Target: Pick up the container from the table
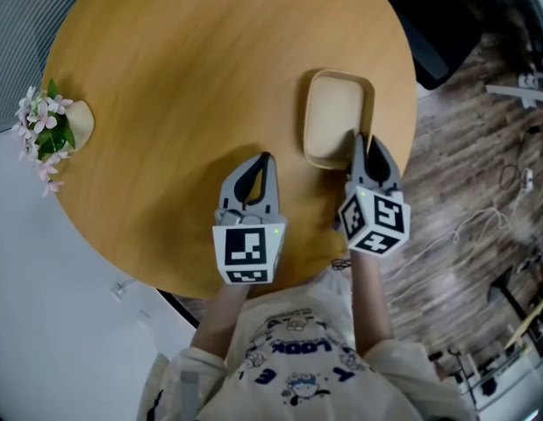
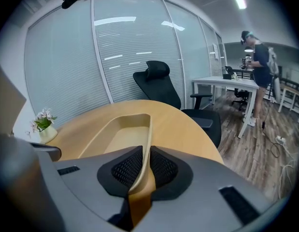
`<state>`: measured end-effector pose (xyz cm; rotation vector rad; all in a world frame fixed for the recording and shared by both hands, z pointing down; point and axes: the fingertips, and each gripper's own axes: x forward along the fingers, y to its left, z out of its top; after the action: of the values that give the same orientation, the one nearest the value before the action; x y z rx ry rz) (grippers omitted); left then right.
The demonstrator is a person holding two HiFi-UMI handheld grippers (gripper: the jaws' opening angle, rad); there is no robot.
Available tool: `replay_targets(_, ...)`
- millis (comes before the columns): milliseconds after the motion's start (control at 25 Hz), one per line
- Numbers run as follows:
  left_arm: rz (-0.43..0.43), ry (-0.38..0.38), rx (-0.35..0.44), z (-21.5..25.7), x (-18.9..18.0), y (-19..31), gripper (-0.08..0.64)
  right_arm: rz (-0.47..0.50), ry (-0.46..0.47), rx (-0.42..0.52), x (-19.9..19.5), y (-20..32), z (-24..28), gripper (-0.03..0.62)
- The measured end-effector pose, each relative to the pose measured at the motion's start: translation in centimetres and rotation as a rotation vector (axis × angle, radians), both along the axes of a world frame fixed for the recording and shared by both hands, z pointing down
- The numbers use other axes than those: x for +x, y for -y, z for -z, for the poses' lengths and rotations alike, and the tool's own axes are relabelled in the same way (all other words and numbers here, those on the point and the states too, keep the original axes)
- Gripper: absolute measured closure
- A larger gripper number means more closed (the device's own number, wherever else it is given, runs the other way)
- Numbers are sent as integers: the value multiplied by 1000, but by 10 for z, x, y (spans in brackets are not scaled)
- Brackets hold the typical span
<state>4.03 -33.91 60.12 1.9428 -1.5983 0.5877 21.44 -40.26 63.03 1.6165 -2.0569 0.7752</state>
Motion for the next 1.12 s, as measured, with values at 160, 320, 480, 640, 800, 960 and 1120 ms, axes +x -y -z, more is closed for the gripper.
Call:
replay_targets(160,12,-6,-8,-3,-3,-1,557,-18,4,2,0,1,-1,566)
replay_targets(320,11,-11,4,1,-4,1,557,-34,17,3,1,1,-1,569)
replay_targets(480,14,-19,19,6,-6,0,557,-46,35,6,-1,-2,3,572)
replay_targets(640,19,-27,40,15,-9,-3,557,-48,33,37,-2,-6,18,572)
replay_targets(800,13,-34,78,31,-14,-12,557,-60,38,81,-4,-16,41,572)
replay_targets(960,14,-48,123,55,-22,-25,557,-79,45,133,-10,-29,72,572)
replay_targets(1120,12,-57,163,83,-36,-48,557,-100,52,175,-21,-54,107,572)
